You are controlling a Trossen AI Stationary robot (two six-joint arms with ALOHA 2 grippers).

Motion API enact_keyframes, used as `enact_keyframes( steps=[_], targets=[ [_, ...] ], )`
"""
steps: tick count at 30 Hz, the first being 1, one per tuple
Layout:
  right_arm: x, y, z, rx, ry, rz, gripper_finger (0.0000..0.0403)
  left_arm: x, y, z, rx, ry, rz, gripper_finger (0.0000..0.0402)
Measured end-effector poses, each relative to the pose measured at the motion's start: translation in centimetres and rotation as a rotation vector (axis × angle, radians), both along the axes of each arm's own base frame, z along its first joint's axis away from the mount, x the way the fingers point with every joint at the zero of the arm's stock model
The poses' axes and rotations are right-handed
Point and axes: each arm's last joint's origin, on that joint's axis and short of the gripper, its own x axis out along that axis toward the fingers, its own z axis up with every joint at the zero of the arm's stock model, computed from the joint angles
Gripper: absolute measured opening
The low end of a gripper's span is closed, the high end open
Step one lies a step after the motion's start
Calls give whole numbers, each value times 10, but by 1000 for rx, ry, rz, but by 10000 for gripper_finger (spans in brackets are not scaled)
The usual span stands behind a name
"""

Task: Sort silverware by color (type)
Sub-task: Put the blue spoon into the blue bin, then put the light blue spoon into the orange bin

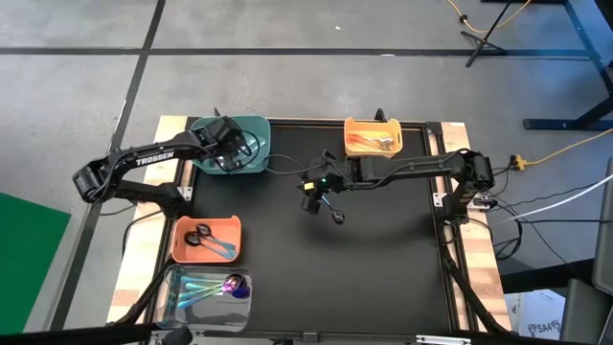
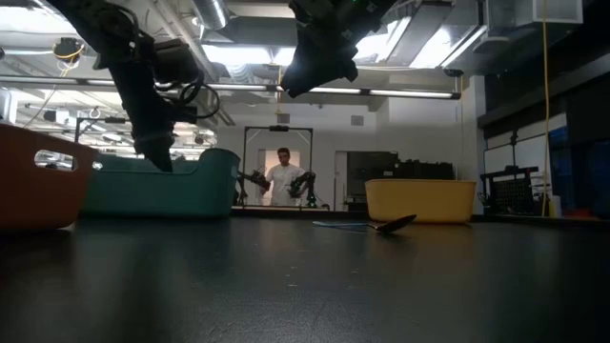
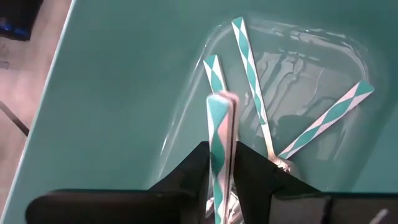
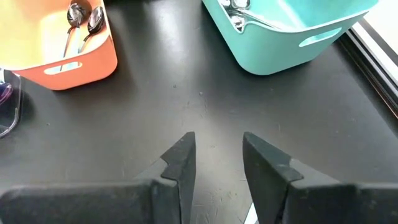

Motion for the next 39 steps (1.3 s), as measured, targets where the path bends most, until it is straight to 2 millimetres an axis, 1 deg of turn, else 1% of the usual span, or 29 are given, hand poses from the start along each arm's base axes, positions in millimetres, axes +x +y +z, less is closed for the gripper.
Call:
enact_keyframes(
  steps=[10, 14, 17, 20, 25, 33, 39],
  targets=[
    [0, 0, 0, 1, 2, 0, 120, 2, 1, 1, 16, -20, 2, 89],
    [-1, 0, -1, 27, 9, -26, 120, 2, 2, 2, 23, -29, 2, 100],
    [-3, 0, -3, 54, 34, -55, 120, 3, 2, 2, 26, -33, 3, 102],
    [-3, 0, -10, 67, 76, -91, 120, 3, 2, 2, 26, -37, 7, 103],
    [-1, -1, -35, 83, 191, -162, 120, 3, 2, 2, 26, -37, 7, 103],
    [7, -1, -77, 90, 354, -203, 120, 3, 2, 2, 25, -37, 8, 103],
    [4, -1, -100, 98, 478, -246, 120, 3, 2, 2, 25, -38, 9, 103]
  ],
)
